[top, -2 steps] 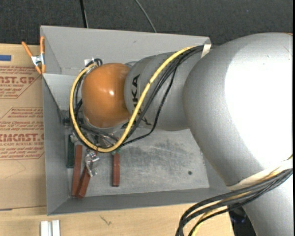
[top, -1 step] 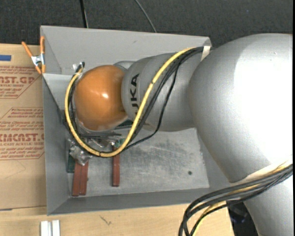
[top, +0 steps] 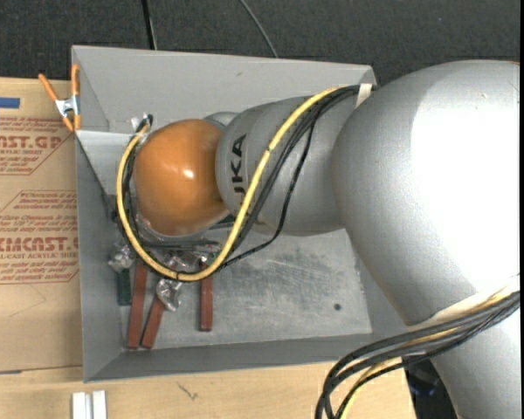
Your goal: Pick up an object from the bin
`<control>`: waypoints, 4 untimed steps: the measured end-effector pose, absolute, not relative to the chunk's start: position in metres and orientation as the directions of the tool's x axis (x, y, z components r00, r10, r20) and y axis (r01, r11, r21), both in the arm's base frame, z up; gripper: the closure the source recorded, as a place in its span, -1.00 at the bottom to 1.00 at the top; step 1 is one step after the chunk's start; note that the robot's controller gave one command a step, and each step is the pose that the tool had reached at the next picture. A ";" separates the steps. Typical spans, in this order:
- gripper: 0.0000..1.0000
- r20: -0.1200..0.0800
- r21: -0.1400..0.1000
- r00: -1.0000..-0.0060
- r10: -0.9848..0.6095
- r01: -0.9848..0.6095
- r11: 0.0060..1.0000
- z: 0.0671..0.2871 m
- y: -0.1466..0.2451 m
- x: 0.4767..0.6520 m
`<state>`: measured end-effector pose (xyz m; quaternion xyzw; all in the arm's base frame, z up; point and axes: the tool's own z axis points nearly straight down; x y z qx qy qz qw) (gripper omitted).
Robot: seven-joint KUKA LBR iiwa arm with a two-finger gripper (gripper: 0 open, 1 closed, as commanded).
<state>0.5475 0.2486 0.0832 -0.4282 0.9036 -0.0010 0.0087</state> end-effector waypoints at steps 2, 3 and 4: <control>1.00 -0.024 -0.014 -0.632 -0.775 -0.775 0.632 0.084 0.249 0.550; 1.00 0.003 -0.001 -0.701 -0.713 -0.713 0.701 0.106 0.234 0.543; -1.00 -0.003 0.001 -0.738 -0.675 -0.675 0.738 0.123 0.226 0.551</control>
Offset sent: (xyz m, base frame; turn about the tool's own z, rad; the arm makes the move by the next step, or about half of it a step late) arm 0.0000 0.0000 0.0000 0.0000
